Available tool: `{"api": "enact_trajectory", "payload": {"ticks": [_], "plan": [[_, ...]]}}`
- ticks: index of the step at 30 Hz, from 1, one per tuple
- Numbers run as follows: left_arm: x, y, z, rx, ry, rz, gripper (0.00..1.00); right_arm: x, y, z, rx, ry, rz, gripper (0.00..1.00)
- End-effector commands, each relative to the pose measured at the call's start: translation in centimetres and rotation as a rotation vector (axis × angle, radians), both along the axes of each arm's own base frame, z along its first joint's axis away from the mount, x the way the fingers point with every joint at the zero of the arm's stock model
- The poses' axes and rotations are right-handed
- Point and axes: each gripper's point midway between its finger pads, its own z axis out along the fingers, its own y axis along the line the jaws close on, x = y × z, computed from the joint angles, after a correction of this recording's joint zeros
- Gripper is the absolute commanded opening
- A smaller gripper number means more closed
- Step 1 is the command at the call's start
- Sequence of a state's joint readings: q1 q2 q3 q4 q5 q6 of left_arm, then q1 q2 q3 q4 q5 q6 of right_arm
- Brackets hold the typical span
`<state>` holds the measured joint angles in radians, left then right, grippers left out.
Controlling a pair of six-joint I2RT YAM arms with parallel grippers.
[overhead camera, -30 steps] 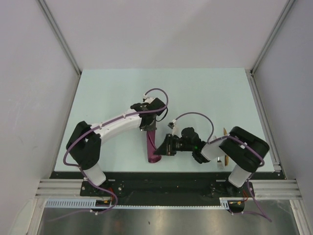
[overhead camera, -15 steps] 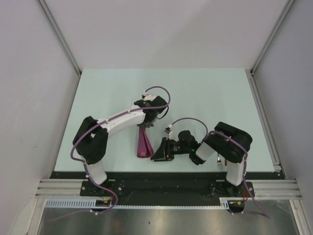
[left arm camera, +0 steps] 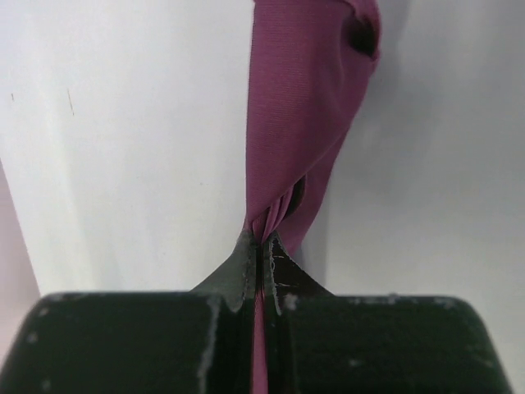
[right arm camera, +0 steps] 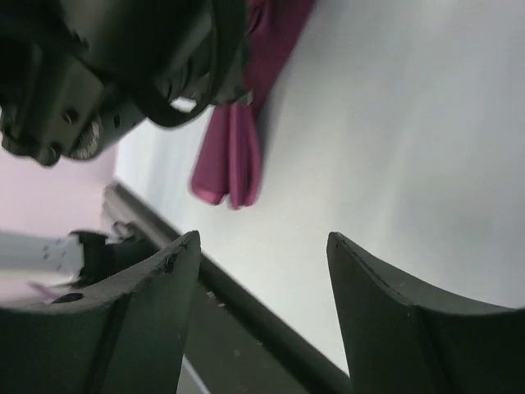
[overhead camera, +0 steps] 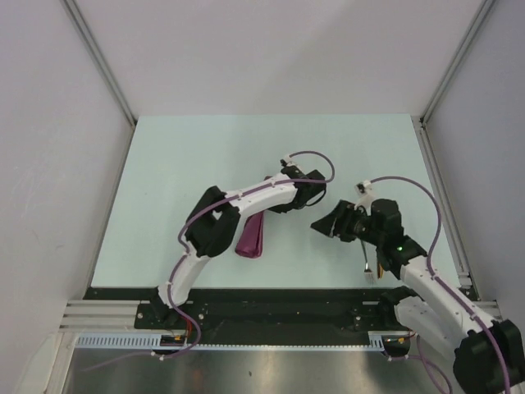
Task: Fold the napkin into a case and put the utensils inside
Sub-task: Turn over the smaller rectangle folded napkin at the center of the board.
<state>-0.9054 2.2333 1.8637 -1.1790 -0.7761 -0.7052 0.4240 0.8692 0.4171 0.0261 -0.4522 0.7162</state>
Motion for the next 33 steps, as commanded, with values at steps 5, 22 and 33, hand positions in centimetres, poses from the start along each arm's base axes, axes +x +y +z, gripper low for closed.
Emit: {"api": "enact_trajectory", "payload": {"ticks": [5, 22, 33], "plan": [[-1.3, -3.0, -0.3, 0.161, -0.006, -0.038, 0.00, -2.3, -7.4, -4.8, -0.176, 0.303, -0.204, 0.69], [-5.0, -11.5, 2.1, -0.132, 0.005, -0.204, 0.72, -2.2, -11.4, -1.2, -0.176, 0.234, -0.370, 0.72], [-10.1, -7.3, 9.6, -0.604, 0.009, -0.312, 0.44, -0.4, -11.8, -1.1, -0.159, 0.200, -0.386, 0.72]]}}
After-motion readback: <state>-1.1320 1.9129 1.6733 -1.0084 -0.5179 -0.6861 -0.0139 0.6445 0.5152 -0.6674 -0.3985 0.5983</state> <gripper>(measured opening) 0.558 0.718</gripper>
